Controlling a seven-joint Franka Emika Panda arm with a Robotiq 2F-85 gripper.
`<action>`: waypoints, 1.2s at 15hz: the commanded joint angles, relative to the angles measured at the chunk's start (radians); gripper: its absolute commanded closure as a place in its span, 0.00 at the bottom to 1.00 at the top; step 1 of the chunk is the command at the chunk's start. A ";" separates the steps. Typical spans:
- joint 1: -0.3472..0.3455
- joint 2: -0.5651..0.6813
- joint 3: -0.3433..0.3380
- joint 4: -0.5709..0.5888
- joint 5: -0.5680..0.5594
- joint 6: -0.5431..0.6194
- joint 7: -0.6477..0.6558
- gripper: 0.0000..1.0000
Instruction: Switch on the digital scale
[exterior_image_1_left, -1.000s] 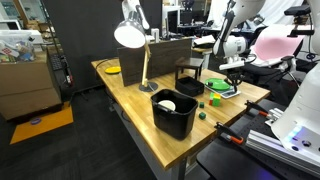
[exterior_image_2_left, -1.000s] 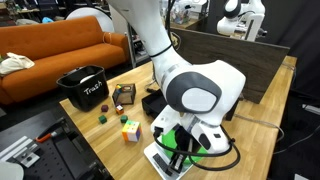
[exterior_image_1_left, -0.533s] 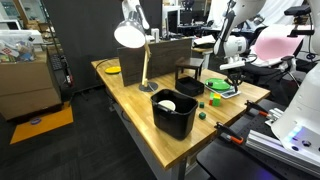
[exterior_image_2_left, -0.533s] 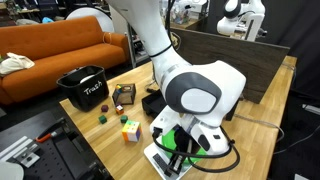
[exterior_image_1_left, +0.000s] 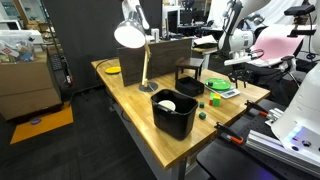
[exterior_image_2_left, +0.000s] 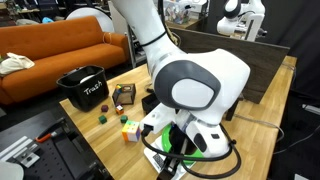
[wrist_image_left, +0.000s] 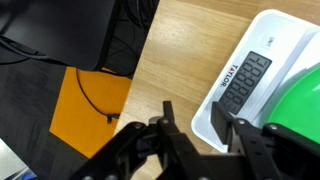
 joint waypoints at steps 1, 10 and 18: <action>0.039 -0.126 -0.030 -0.103 -0.055 0.032 -0.009 0.24; 0.117 -0.420 -0.008 -0.280 -0.345 0.024 0.059 0.00; 0.089 -0.451 0.047 -0.278 -0.365 -0.003 0.067 0.00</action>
